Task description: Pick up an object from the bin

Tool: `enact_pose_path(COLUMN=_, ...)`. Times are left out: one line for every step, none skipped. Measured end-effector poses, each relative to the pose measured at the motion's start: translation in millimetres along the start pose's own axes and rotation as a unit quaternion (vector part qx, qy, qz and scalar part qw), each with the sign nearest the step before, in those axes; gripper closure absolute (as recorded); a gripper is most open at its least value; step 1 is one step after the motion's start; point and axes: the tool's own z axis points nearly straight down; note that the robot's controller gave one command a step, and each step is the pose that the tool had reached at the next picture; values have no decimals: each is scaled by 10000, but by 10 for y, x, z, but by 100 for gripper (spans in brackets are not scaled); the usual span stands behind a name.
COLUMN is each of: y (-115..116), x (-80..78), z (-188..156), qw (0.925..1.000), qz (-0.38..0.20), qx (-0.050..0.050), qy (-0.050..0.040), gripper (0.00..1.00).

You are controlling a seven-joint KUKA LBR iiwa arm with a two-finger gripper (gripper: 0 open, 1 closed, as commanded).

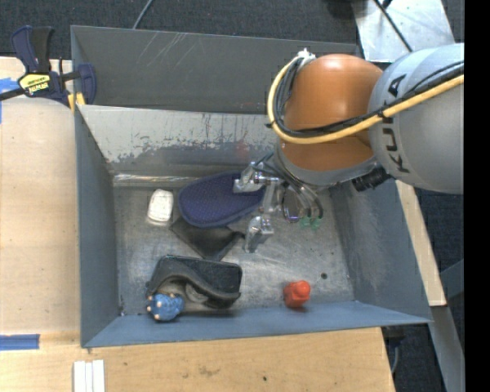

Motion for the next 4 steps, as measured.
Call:
enact_pose_path(y=236, x=-205, z=947, qw=9687, qz=-2483, qx=0, qy=-56, gripper=0)
enact_pose_path(y=255, x=-218, z=945, qw=9687, qz=-2483, qx=-14, qy=-81, gripper=100)
enact_pose_path(y=240, x=-55, z=-257, qw=9009, qz=-4339, qx=6, qy=-31, gripper=100)
enact_pose_path(y=209, x=-181, z=432, qw=9026, qz=-4304, qx=-14, qy=27, gripper=100)
